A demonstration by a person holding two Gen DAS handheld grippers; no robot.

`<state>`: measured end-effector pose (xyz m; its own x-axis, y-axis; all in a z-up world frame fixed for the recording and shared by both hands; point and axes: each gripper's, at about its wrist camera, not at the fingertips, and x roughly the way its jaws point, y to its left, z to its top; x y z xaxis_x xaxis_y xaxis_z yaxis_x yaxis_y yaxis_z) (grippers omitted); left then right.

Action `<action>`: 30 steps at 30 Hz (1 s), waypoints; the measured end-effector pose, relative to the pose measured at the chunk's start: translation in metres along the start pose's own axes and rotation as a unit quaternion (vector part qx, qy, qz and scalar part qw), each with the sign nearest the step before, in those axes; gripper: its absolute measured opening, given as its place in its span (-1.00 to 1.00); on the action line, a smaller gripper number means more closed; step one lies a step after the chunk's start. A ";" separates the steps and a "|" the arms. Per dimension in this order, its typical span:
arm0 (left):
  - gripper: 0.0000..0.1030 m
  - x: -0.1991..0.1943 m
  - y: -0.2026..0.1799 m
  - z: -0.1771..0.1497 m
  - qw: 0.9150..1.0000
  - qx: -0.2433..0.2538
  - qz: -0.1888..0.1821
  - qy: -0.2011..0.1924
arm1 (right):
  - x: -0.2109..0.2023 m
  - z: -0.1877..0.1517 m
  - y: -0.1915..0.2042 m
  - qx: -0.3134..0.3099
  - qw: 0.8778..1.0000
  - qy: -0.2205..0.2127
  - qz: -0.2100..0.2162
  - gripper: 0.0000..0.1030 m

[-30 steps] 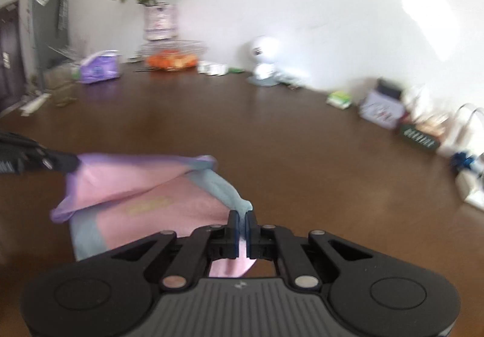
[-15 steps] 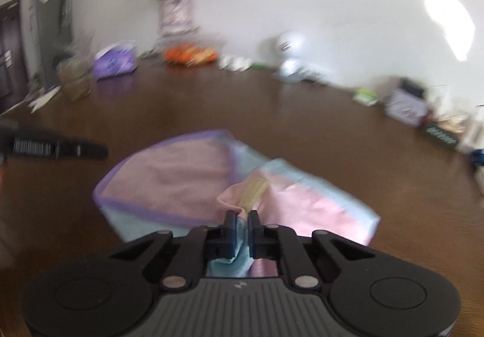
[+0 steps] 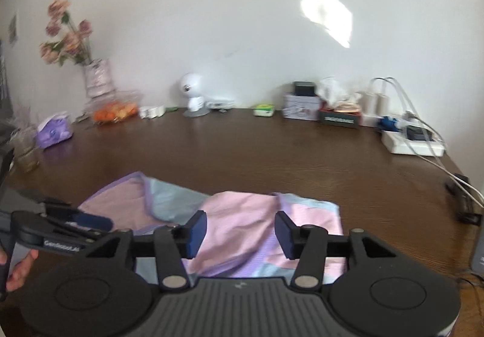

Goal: Fold clothes

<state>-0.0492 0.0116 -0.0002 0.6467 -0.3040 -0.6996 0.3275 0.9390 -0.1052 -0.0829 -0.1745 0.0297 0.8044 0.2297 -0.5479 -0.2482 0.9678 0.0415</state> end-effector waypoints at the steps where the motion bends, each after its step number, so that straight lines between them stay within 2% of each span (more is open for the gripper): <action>1: -0.39 0.000 -0.003 -0.001 1.000 0.009 0.008 -0.001 | 0.016 0.000 0.010 -0.022 1.000 0.020 0.006 -0.06; 3: -0.82 -0.001 -0.005 -0.002 0.999 0.028 0.030 -0.003 | 0.039 -0.004 0.025 -0.052 0.997 0.046 0.023 -0.09; 4: -0.88 -0.002 -0.004 -0.005 0.999 0.032 0.040 -0.008 | 0.047 -0.007 0.031 -0.060 0.996 0.055 0.028 -0.27; 5: -0.90 -0.004 -0.002 -0.008 0.998 0.031 0.048 -0.015 | 0.052 -0.010 0.035 -0.066 0.996 0.063 0.020 -0.94; 7: -0.92 -0.010 0.006 -0.013 0.997 0.023 0.063 -0.024 | 0.055 -0.009 0.037 -0.072 0.996 0.059 -0.004 -0.99; 9: -0.92 -0.020 0.024 -0.017 0.997 0.000 0.073 -0.024 | 0.038 0.002 0.024 -0.043 0.999 0.025 -0.016 -0.99; 12: -0.93 -0.037 0.062 -0.022 0.993 -0.039 0.107 -0.022 | 0.001 0.015 -0.014 0.007 0.998 -0.021 -0.066 -0.99; 15: -0.93 -0.055 0.094 -0.029 0.986 -0.047 0.158 -0.025 | -0.017 0.006 -0.052 0.044 0.993 0.001 -0.110 -0.99; 16: -0.89 -0.059 0.102 -0.030 0.984 -0.051 0.171 -0.025 | -0.018 -0.001 -0.063 0.056 0.991 0.014 -0.124 -0.94; 18: -0.81 -0.065 0.112 -0.028 0.977 -0.070 0.198 -0.023 | -0.022 -0.013 -0.072 0.075 0.986 0.033 -0.143 -0.71; 19: -0.81 -0.068 0.112 -0.025 0.976 -0.076 0.203 -0.024 | -0.025 -0.016 -0.068 0.075 0.987 0.034 -0.136 -0.46; 20: -0.79 -0.071 0.107 -0.020 0.978 -0.071 0.195 -0.031 | -0.029 -0.016 -0.061 0.071 0.990 0.024 -0.119 -0.10; 21: -0.57 -0.073 0.100 -0.014 0.980 -0.064 0.182 -0.042 | -0.031 -0.014 -0.051 0.066 0.993 0.007 -0.096 0.05; 22: -0.22 -0.073 0.092 -0.008 0.984 -0.054 0.165 -0.051 | -0.031 -0.011 -0.040 0.058 0.996 -0.006 -0.073 0.18; 23: -0.07 -0.069 0.081 -0.001 0.987 -0.041 0.142 -0.056 | -0.024 -0.007 -0.027 0.040 0.998 -0.006 -0.046 0.24; 25: -0.02 -0.053 0.058 0.010 0.993 -0.005 0.106 -0.046 | 0.001 -0.001 0.001 -0.003 1.000 0.005 -0.001 0.23; 27: -0.02 -0.039 0.035 0.017 0.995 0.036 0.085 -0.031 | 0.036 -0.001 0.027 -0.042 0.998 0.034 0.023 0.16; 28: -0.02 -0.034 0.028 0.016 0.995 0.050 0.079 -0.026 | 0.055 -0.002 0.036 -0.060 0.996 0.056 0.029 -0.18; 29: -0.02 -0.030 0.024 0.014 0.995 0.053 0.080 -0.022 | 0.069 -0.003 0.041 -0.074 0.994 0.073 0.020 -0.84; 30: -0.04 -0.028 0.024 0.009 0.995 0.050 0.085 -0.015 | 0.078 -0.004 0.041 -0.085 0.993 0.080 0.004 -0.97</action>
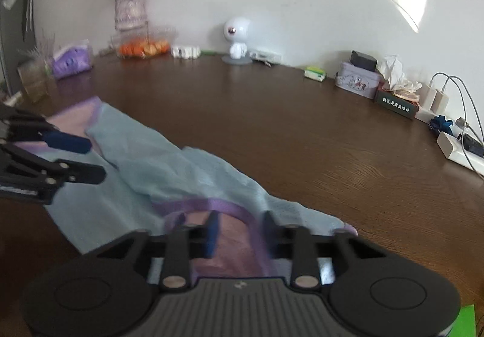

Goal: Fold clothes

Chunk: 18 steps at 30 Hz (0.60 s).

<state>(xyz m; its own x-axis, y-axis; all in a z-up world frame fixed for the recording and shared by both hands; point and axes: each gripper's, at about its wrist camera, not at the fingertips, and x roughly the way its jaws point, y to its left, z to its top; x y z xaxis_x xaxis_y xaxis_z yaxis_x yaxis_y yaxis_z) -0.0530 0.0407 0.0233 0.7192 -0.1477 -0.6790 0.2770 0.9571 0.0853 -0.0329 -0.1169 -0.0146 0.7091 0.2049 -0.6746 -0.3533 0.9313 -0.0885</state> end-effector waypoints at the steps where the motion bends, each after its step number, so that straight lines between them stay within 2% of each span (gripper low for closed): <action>1: -0.09 0.001 0.002 -0.005 1.000 -0.004 0.004 0.005 | 0.004 -0.001 -0.006 0.007 1.000 -0.002 -0.016 -0.91; 3: -0.08 -0.002 0.010 -0.013 1.000 -0.021 0.006 0.001 | 0.003 -0.003 -0.029 0.053 0.997 -0.011 -0.056 -0.93; 5: -0.15 -0.009 0.021 -0.015 0.999 -0.035 0.012 0.001 | -0.005 0.001 -0.048 0.081 0.994 -0.021 -0.076 -0.87; 7: -0.13 -0.015 0.030 -0.013 0.999 -0.036 0.015 -0.006 | -0.018 0.013 -0.043 0.048 0.997 -0.044 -0.028 -0.72; 8: -0.13 -0.016 0.034 -0.011 0.999 -0.032 0.014 -0.010 | -0.019 0.021 -0.030 0.005 0.999 -0.048 0.019 -0.45; 10: -0.11 -0.009 0.041 -0.006 1.000 -0.025 0.005 -0.013 | -0.015 0.034 -0.001 -0.086 0.990 -0.055 0.099 0.00; 12: -0.12 0.004 0.044 0.000 1.000 -0.026 -0.013 -0.003 | 0.004 0.043 0.028 -0.161 0.976 -0.049 0.141 -0.08; 13: -0.13 0.009 0.043 0.002 1.000 -0.021 -0.017 0.002 | 0.015 0.046 0.038 -0.186 0.971 -0.038 0.143 -0.28; 14: -0.22 0.012 0.041 0.003 1.000 -0.009 -0.019 0.005 | 0.026 0.050 0.047 -0.206 0.968 -0.026 0.143 -0.59; 16: -0.98 0.011 0.036 0.005 0.999 0.020 -0.025 0.000 | 0.045 0.059 0.051 -0.217 0.963 0.008 0.157 -0.93; 18: -1.00 0.003 0.039 0.004 1.000 0.002 -0.017 -0.011 | 0.057 0.070 0.047 -0.204 0.965 0.024 0.165 -0.99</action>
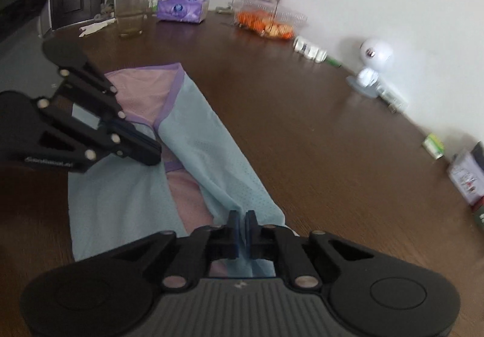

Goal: Fold clothes

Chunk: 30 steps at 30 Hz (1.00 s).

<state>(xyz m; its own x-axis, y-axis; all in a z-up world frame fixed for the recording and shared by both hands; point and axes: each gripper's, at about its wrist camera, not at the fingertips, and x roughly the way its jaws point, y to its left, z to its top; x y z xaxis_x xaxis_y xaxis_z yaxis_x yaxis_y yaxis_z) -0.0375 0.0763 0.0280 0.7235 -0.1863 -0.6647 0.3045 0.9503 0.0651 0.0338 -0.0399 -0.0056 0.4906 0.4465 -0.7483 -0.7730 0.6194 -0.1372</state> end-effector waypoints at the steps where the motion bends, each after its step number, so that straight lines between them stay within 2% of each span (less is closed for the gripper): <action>1: -1.00 -0.008 0.000 0.000 1.000 -0.012 0.004 -0.005 | 0.001 0.006 -0.013 0.032 0.999 -0.005 -0.012 -1.00; 5: -1.00 -0.053 0.005 -0.010 0.999 -0.043 -0.012 -0.029 | 0.006 0.023 -0.077 0.159 0.984 -0.026 -0.079 -1.00; 6: -1.00 -0.059 0.004 -0.011 0.998 -0.044 -0.015 -0.031 | 0.009 0.024 -0.089 0.167 0.981 -0.024 -0.092 -1.00; 8: -0.92 -0.055 0.000 -0.004 0.999 -0.026 -0.020 -0.038 | 0.010 0.023 -0.102 0.175 0.978 -0.027 -0.111 -0.81; 9: -0.74 -0.048 0.000 0.000 0.999 -0.015 -0.020 -0.043 | 0.004 0.022 -0.102 0.176 0.978 -0.038 -0.110 -0.79; 10: -0.29 -0.038 0.001 0.004 0.999 -0.001 -0.016 -0.041 | -0.004 0.021 -0.098 0.174 0.980 -0.052 -0.087 -0.76; 11: -0.05 -0.025 0.002 0.008 0.999 0.015 -0.014 -0.029 | -0.014 0.018 -0.092 0.169 0.983 -0.060 -0.045 -0.69; 12: 0.05 -0.013 0.005 0.010 0.999 0.028 -0.010 -0.016 | -0.024 0.014 -0.083 0.158 0.986 -0.058 0.001 -0.66; 13: 0.04 -0.004 0.011 0.009 0.999 0.033 -0.007 -0.003 | -0.034 0.006 -0.070 0.144 0.988 -0.049 0.029 -0.56; 15: 0.04 0.009 0.025 0.004 0.999 0.028 -0.009 0.019 | -0.054 -0.012 -0.045 0.118 0.989 -0.029 0.080 -0.54; 17: -0.05 0.015 0.040 -0.003 0.999 0.007 -0.024 0.039 | -0.066 -0.038 -0.028 0.135 0.987 0.002 0.090 -0.50; 18: -0.44 0.017 0.044 -0.006 0.999 0.000 -0.033 0.043 | -0.070 -0.050 -0.021 0.146 0.985 0.015 0.092 -0.50; 19: -0.72 0.017 0.046 -0.009 0.998 -0.005 -0.044 0.041 | -0.071 -0.059 -0.016 0.156 0.984 0.020 0.089 -0.50; 21: -0.90 0.016 0.048 -0.011 0.997 -0.016 -0.061 0.037 | -0.073 -0.072 -0.009 0.172 0.982 0.016 0.071 -0.61; 22: -0.94 0.014 0.047 -0.011 0.998 -0.016 -0.055 0.034 | -0.074 -0.077 -0.006 0.179 0.982 0.010 0.059 -0.93; 24: -0.95 0.000 0.044 -0.011 0.999 -0.024 -0.040 0.021 | -0.080 -0.080 -0.002 0.192 0.980 -0.009 0.042 -0.93; 26: -0.95 -0.030 0.041 -0.017 0.998 -0.037 -0.044 0.006 | -0.103 -0.082 0.005 0.186 0.980 -0.037 0.054 -0.94; 28: -0.95 -0.064 0.034 -0.033 0.998 -0.039 -0.045 0.000 | -0.125 -0.087 0.019 0.163 0.981 -0.049 0.089 -0.94; 30: -0.92 -0.089 0.029 -0.058 0.998 -0.047 -0.044 0.013 | -0.145 -0.094 0.035 0.137 0.980 -0.051 0.138 -0.93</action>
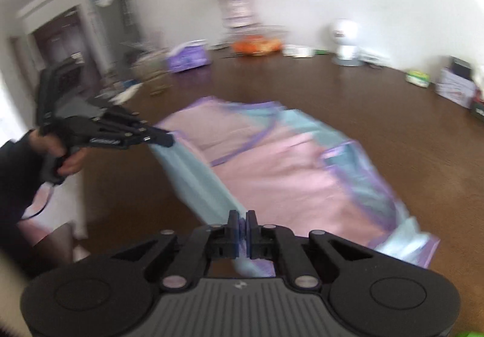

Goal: Fold clothes

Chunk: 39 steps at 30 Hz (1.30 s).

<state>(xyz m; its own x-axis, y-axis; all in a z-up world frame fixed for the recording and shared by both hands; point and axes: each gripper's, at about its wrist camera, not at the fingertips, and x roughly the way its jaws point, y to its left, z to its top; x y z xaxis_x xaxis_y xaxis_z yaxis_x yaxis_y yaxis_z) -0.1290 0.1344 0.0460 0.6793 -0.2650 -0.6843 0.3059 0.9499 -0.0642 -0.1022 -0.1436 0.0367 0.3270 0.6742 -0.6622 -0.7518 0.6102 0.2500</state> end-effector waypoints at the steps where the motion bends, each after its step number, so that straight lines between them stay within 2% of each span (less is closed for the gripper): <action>1: -0.87 -0.004 0.003 -0.011 1.000 -0.012 0.009 0.012 | -0.002 -0.009 0.009 -0.009 0.999 0.019 0.029 -0.90; 2: -0.76 -0.008 0.005 -0.022 0.999 -0.024 0.018 0.024 | -0.002 -0.015 0.018 -0.023 0.999 0.033 0.037 -0.77; 3: -0.44 -0.011 0.010 -0.030 0.998 -0.037 0.031 0.031 | -0.002 -0.017 0.023 -0.036 0.998 0.035 0.028 -0.67; 4: -0.01 -0.013 0.018 -0.030 0.997 -0.055 0.053 0.025 | -0.004 -0.013 0.022 -0.043 0.999 0.028 0.015 -0.35; 5: 0.18 -0.014 0.026 -0.027 0.994 -0.076 0.076 0.010 | -0.004 -0.008 0.019 -0.047 0.999 0.019 -0.006 0.03; 6: 0.47 -0.012 0.033 -0.023 0.990 -0.097 0.107 0.003 | 0.000 0.004 0.011 -0.045 0.998 0.002 -0.047 0.15; 7: 0.47 -0.006 0.039 -0.017 0.982 -0.119 0.147 0.006 | 0.004 0.015 0.003 -0.042 0.995 -0.014 -0.089 0.20; 8: 0.45 0.001 0.042 -0.013 0.975 -0.133 0.179 0.008 | 0.010 0.027 -0.006 -0.041 0.990 -0.029 -0.130 0.20; 9: 0.42 0.010 0.042 -0.010 0.972 -0.129 0.197 0.014 | 0.022 0.040 -0.018 -0.044 0.984 -0.035 -0.166 0.19; 10: 0.31 0.020 0.040 -0.007 0.970 -0.117 0.210 0.024 | 0.036 0.053 -0.033 -0.042 0.981 -0.036 -0.188 0.15; 12: 0.22 0.033 0.032 -0.006 0.967 -0.087 0.239 0.025 | 0.067 0.076 -0.069 -0.013 0.978 -0.021 -0.208 0.08; 13: 0.19 0.035 0.026 -0.007 0.965 -0.069 0.252 0.015 | 0.083 0.083 -0.086 0.008 0.974 0.001 -0.226 -0.14; 14: 0.16 0.036 0.021 -0.008 0.964 -0.052 0.261 0.013 | 0.098 0.089 -0.102 0.023 0.968 0.024 -0.250 -0.77; 15: 0.12 0.036 0.017 -0.009 0.963 -0.039 0.265 0.013 | 0.105 0.092 -0.111 0.021 0.956 0.039 -0.290 -0.99; 16: 0.12 0.035 0.016 -0.009 0.963 -0.037 0.268 0.014 | 0.102 0.094 -0.113 0.020 0.949 0.030 -0.314 -0.87; 18: 0.13 0.032 0.021 -0.009 0.960 -0.064 0.271 0.017 | 0.096 0.101 -0.117 0.015 0.936 0.010 -0.353 -0.84; 19: 0.16 0.030 0.023 -0.007 0.958 -0.078 0.276 0.021 | 0.094 0.112 -0.109 -0.001 0.944 -0.010 -0.330 -0.79; 21: 0.22 0.024 0.025 -0.005 0.953 -0.101 0.284 0.029 | 0.106 0.137 -0.081 -0.078 0.969 -0.040 -0.229 -0.43; 22: 0.22 0.023 0.026 -0.005 0.951 -0.112 0.285 0.034 | 0.120 0.147 -0.066 -0.130 0.977 -0.041 -0.162 -0.09; 23: 0.22 0.021 0.027 -0.006 0.950 -0.126 0.284 0.036 | 0.140 0.156 -0.054 -0.177 0.978 -0.029 -0.106 -0.02; 24: 0.22 0.021 0.028 -0.007 0.949 -0.139 0.280 0.036 | 0.165 0.167 -0.045 -0.214 0.974 -0.008 -0.070 -0.05; 27: 0.21 0.025 0.031 -0.011 0.945 -0.166 0.279 0.035 | 0.230 0.193 -0.046 -0.253 0.965 0.041 -0.058 -0.09; 28: 0.07 0.026 0.030 -0.012 0.945 -0.168 0.279 0.027 | 0.246 0.197 -0.049 -0.254 0.964 0.056 -0.049 -0.15; 29: -0.10 0.026 0.029 -0.013 0.948 -0.165 0.272 0.021 | 0.256 0.199 -0.053 -0.249 0.965 0.068 -0.038 -0.53; 30: -0.62 0.027 0.030 -0.013 0.950 -0.162 0.265 0.015 | 0.260 0.200 -0.058 -0.241 0.967 0.074 -0.026 -0.75; 31: -0.94 0.030 0.033 -0.011 0.952 -0.161 0.260 0.011 | 0.263 0.201 -0.063 -0.232 0.970 0.076 -0.018 -0.87; 32: -0.94 0.033 0.037 -0.008 0.953 -0.155 0.260 0.009 | 0.260 0.202 -0.067 -0.219 0.973 0.071 -0.023 -0.94; 33: -0.95 0.039 0.042 -0.004 0.954 -0.139 0.264 0.011 | 0.257 0.202 -0.072 -0.206 0.976 0.062 -0.037 -0.97; 35: -0.95 0.056 0.057 0.015 0.957 -0.097 0.272 0.011 | 0.254 0.204 -0.093 -0.164 0.977 0.029 -0.134 -1.00; 36: -0.95 0.067 0.065 0.028 0.958 -0.076 0.276 0.006 | 0.248 0.206 -0.116 -0.117 0.975 0.019 -0.190 -1.00; 37: -0.95 0.080 0.075 0.045 0.958 -0.062 0.281 -0.006 | 0.238 0.208 -0.146 -0.058 0.968 0.014 -0.246 -1.00; 38: -0.94 0.095 0.084 0.065 0.957 -0.055 0.285 -0.022 | 0.227 0.207 -0.178 0.000 0.955 0.014 -0.295 -1.00; 39: -0.91 0.109 0.092 0.085 0.954 -0.053 0.291 -0.038 | 0.210 0.203 -0.216 0.064 0.936 0.006 -0.347 -1.00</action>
<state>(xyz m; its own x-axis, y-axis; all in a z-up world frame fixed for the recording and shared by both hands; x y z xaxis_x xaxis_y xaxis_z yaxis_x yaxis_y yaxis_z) 0.0301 0.1785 0.0269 0.7619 0.3054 -0.5712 -0.2047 0.9502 0.2350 0.2446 -0.0491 -0.0131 0.7040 0.0927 -0.7041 -0.2855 0.9447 -0.1611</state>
